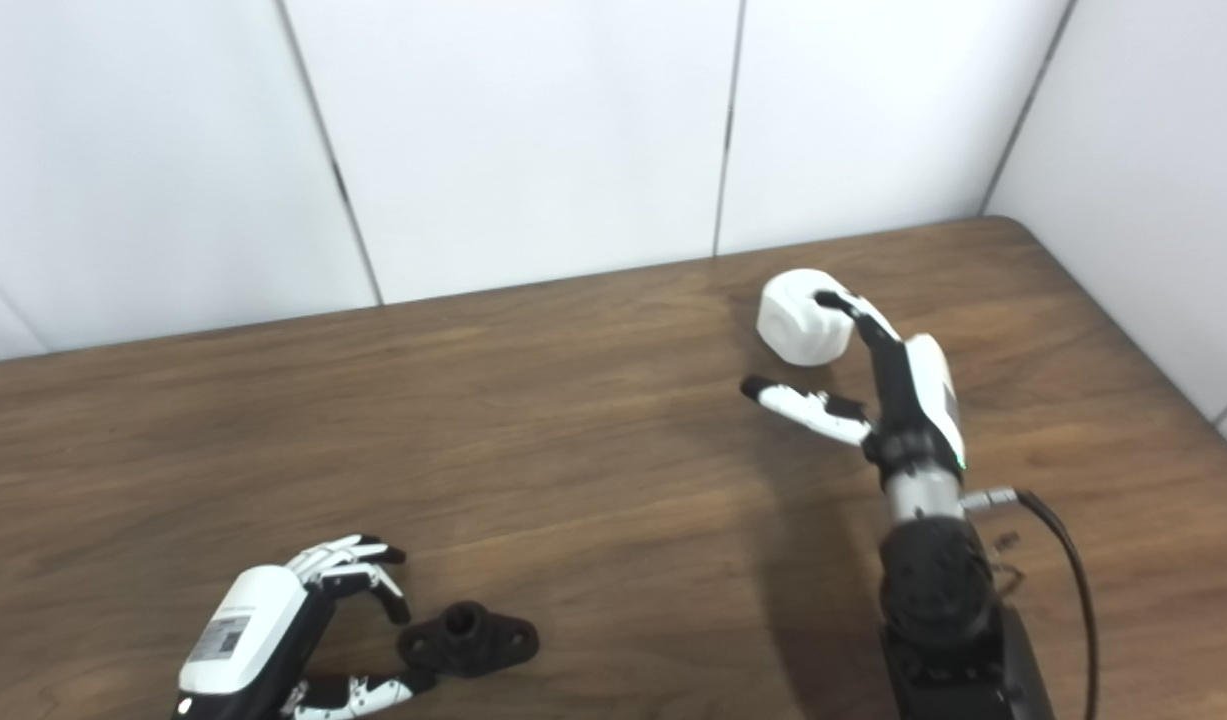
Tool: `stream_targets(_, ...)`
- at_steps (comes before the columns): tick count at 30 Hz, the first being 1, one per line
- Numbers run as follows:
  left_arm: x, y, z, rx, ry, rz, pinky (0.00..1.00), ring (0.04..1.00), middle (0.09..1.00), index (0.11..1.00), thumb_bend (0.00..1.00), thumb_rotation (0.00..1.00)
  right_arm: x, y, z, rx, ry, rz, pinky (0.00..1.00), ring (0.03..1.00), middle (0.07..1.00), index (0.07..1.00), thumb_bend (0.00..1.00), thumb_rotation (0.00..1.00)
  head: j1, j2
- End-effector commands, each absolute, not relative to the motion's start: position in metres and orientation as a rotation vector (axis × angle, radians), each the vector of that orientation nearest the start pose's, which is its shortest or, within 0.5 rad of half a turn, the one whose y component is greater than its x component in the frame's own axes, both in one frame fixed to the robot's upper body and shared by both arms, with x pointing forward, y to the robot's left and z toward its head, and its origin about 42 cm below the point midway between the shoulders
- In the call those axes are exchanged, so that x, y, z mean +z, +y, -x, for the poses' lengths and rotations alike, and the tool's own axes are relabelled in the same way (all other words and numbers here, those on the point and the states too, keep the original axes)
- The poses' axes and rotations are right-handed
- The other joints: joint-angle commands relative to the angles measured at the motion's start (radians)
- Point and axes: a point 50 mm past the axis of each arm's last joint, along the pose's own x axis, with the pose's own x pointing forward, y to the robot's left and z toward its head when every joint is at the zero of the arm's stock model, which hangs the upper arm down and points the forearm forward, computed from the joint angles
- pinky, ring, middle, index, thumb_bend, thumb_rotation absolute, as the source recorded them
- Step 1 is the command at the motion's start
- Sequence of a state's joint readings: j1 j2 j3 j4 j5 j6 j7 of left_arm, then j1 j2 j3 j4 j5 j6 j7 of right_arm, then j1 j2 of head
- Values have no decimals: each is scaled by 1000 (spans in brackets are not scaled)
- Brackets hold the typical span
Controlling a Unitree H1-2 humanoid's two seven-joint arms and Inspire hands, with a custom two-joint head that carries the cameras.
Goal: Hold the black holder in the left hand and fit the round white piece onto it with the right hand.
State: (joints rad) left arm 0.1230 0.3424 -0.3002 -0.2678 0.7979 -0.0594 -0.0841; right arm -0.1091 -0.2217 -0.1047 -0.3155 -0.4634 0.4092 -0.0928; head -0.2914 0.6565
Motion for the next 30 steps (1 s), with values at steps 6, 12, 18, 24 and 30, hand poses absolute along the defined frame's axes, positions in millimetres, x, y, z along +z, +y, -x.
stream_targets(6,103,249,-216,-437,-69,-1138,844,861,784,487,518,44,239,-316,-330,-433,-142,636,935,948,942,830,857,430,-19,-2)
stream_targets(12,103,252,-217,-433,-63,-1137,850,863,785,487,518,44,242,-320,-348,-442,-141,656,920,949,967,843,841,407,-31,-4)
stream_targets(18,102,255,-217,-431,-69,-1137,854,861,783,487,518,44,240,-323,-365,-449,-128,671,912,979,999,841,825,380,-38,-7)
stream_targets(24,101,257,-216,-433,-66,-1136,857,861,784,487,518,44,236,-326,-382,-490,-90,700,875,992,1000,825,857,355,-44,-6)
stream_targets(30,101,257,-216,-436,-60,-1141,859,865,787,487,518,44,234,-330,-397,-554,-16,760,843,980,988,809,910,366,-49,-7)
